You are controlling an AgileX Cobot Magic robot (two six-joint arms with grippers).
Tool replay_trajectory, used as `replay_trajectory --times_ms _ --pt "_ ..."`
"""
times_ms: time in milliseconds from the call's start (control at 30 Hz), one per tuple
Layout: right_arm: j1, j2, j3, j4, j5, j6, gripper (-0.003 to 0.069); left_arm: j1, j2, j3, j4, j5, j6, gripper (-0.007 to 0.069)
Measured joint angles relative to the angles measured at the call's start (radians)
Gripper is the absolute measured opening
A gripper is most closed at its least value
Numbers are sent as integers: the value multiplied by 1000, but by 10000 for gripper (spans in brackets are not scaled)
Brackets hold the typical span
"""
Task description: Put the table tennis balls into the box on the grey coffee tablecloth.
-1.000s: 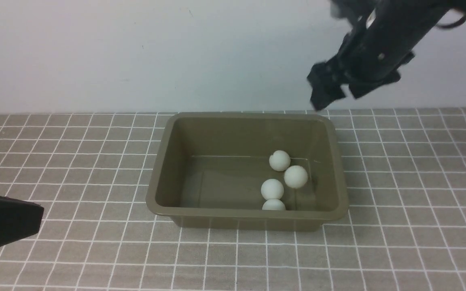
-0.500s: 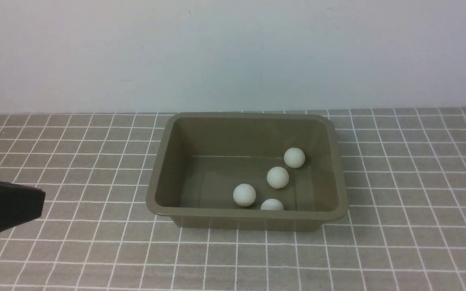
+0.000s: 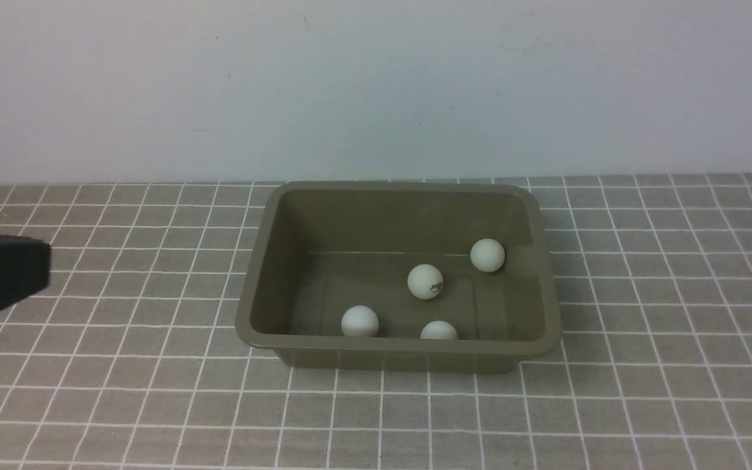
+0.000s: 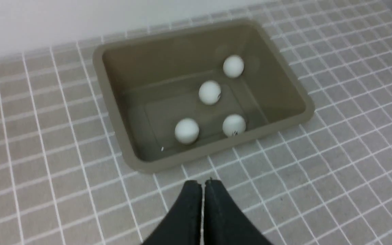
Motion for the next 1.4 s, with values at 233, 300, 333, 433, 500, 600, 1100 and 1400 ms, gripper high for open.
replay_trajectory --times_ms 233,300,333,433,500,600,1100,1400 --pt "0 -1 0 0 -1 3 -13 0 -277 161 -15 -169 8 -5" --pt "0 -1 0 0 -1 3 -13 0 -340 203 -20 -206 8 -5" --pt "0 -2 0 0 -1 3 -13 0 -357 218 -21 -212 8 -5" --pt "0 -2 0 0 -1 3 -13 0 -401 242 -22 -208 8 -5" --pt "0 -2 0 0 -1 3 -13 0 -408 244 -22 -208 8 -5" --pt "0 -2 0 0 -1 3 -13 0 -416 249 -22 -206 8 -5" --pt "0 -2 0 0 -1 3 -13 52 -482 467 160 -407 -16 -5" --pt "0 -2 0 0 -1 3 -13 225 -608 881 266 -513 -60 -5"
